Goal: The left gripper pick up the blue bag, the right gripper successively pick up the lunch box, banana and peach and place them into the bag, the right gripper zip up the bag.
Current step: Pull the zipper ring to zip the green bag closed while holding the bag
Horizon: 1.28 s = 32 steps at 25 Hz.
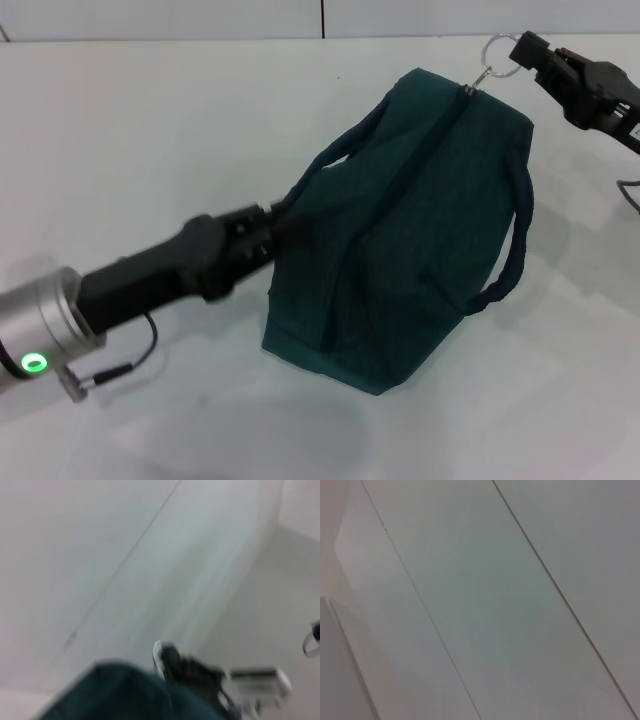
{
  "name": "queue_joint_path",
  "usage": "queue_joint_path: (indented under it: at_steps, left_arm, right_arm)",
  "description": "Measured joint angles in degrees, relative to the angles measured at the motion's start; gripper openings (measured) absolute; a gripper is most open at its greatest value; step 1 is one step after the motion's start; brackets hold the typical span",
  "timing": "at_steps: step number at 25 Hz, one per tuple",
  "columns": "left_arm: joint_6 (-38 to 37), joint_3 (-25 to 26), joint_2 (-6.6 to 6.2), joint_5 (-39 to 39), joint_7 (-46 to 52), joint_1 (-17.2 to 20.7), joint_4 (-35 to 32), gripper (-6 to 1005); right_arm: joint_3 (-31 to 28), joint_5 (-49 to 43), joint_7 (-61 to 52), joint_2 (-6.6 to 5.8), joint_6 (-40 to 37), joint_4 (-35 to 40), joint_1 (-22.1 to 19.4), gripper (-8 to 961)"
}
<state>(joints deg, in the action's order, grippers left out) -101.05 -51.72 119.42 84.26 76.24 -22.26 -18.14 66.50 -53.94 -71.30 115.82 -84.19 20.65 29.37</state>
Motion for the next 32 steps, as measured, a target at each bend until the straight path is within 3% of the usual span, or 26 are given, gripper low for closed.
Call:
queue_joint_path:
  at_steps: [3,10,13,20,25,32]
  left_arm:
    - [-0.16,2.35,0.04,-3.21,1.18,0.27,0.37,280]
    - [3.95,9.46,-0.43,-5.49,10.62,-1.24,-0.16,421]
    - [8.27,8.93,-1.93,-2.69,18.36,-4.83,-1.52,482]
    - [11.23,8.09,-4.58,9.18,31.6,-14.64,-5.15,741]
    - [11.28,7.63,-4.11,19.88,42.57,-20.61,-10.11,879]
    - [11.35,2.13,-3.17,24.61,50.09,-26.42,-12.05,878]
  right_arm:
    - [-0.14,0.35,-0.1,-0.07,-0.51,-0.37,-0.16,5]
    - [-0.14,0.81,-0.14,-0.33,-2.34,-1.33,-0.25,5]
    - [-0.08,0.81,-0.15,-0.29,-2.91,-1.52,-0.53,5]
    - [-0.16,0.81,-0.01,-0.25,-4.63,-1.59,-1.03,5]
    - [-0.15,0.81,0.22,-0.22,-6.1,-2.08,-1.62,5]
    - [0.19,0.79,0.55,-0.08,-7.11,-2.12,-1.88,5]
